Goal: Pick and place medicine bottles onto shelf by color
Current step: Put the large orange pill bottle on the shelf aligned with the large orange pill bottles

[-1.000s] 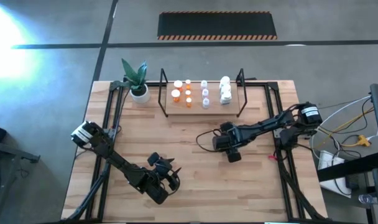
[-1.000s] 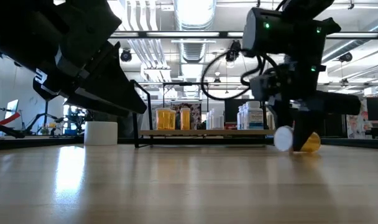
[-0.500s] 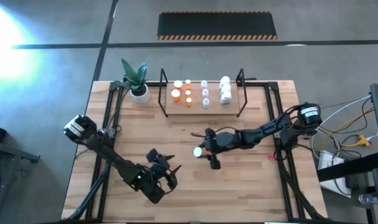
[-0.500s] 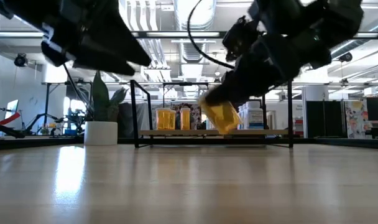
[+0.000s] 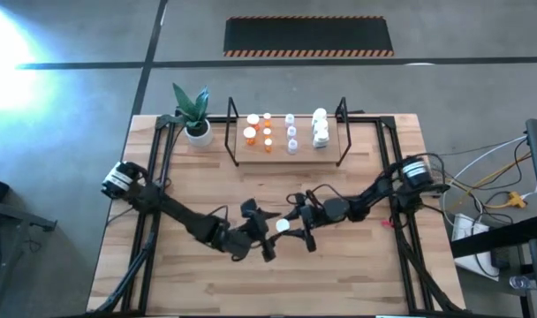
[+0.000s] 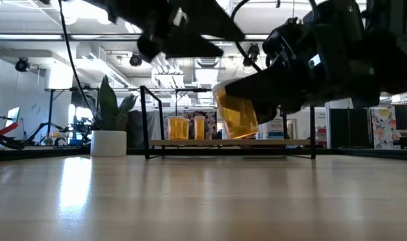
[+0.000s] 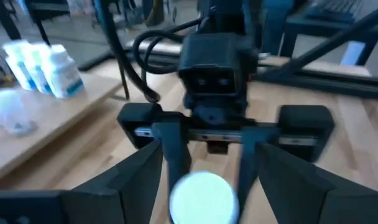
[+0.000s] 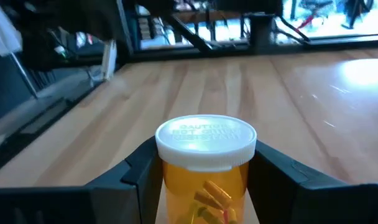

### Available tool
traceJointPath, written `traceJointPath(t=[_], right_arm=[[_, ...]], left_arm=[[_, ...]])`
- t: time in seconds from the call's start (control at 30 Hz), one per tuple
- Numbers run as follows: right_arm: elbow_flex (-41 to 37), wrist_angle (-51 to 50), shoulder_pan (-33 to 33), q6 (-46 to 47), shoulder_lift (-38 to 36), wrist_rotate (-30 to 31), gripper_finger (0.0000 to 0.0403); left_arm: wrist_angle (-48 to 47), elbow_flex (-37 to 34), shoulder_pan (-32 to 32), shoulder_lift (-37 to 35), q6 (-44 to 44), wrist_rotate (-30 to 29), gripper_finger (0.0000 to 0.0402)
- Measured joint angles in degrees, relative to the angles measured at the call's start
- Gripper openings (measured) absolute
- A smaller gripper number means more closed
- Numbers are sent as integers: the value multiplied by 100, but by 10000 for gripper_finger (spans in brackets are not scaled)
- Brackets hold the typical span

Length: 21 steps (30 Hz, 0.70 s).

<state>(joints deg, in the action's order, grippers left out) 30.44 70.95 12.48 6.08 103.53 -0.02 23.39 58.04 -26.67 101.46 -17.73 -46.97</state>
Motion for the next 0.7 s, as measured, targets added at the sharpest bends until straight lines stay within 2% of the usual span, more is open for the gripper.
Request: traceJointPath(t=[0.2,0.3,0.6,0.7], right_arm=[[111,1285,41,211,1111,6,180],[120,1910,41,347,1506,7,180],[240,1931,190,294,1837,176,180],[224,1929,229,136,1798,197,180]], left_arm=[[-432,-37,196,14,-296,658,237],[-514,-39,194,146,-337,772,237],[-357,-42,207,768,-610,641,236],[-194,-33,198,887,-662,622,221]])
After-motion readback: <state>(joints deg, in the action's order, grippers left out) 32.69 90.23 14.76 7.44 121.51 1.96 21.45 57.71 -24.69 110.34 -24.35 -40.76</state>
